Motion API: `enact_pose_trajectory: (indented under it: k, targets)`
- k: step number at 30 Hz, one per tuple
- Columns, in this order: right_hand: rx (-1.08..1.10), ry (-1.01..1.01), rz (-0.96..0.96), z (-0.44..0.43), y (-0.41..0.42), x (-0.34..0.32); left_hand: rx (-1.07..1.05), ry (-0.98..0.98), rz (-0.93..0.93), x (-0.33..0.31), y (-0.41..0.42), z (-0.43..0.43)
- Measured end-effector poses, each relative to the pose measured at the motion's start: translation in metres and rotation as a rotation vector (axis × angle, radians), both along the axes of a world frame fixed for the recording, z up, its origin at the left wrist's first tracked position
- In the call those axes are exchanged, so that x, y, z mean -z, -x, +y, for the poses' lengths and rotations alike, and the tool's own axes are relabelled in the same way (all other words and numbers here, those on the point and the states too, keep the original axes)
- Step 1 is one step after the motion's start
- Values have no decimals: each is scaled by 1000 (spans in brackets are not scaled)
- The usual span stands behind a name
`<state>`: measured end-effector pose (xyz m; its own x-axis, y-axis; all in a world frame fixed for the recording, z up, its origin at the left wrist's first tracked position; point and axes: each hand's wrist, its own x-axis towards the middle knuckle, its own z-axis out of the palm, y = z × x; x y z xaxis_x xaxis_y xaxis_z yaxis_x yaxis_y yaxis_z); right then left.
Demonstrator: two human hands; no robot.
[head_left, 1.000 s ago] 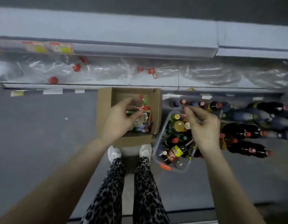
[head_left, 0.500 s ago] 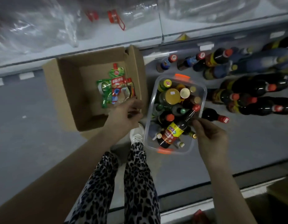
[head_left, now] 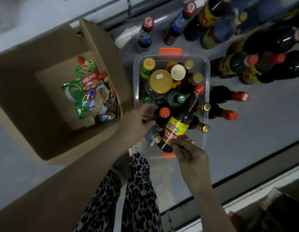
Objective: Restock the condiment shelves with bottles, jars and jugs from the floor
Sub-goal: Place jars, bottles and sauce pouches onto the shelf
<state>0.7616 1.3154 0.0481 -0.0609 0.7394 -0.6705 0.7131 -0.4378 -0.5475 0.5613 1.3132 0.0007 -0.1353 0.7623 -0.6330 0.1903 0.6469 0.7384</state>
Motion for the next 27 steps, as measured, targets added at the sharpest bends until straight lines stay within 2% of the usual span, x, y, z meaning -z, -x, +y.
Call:
enact_pose_trajectory:
  k: [3, 7, 14, 20, 27]
  targets:
    - [82, 20, 0, 2, 6, 19, 28, -7, -14, 14, -12, 8]
    - [144, 3, -135, 10, 7, 42, 54, -27, 15, 27, -22, 14]
    - [75, -121, -245, 52, 13, 76, 106, -60, 47, 46, -29, 20]
    - [190, -59, -257, 78, 33, 107, 123, -93, 62, 56, -32, 25]
    - [120, -162, -248, 50, 31, 97, 239, -137, 135, 56, -27, 22]
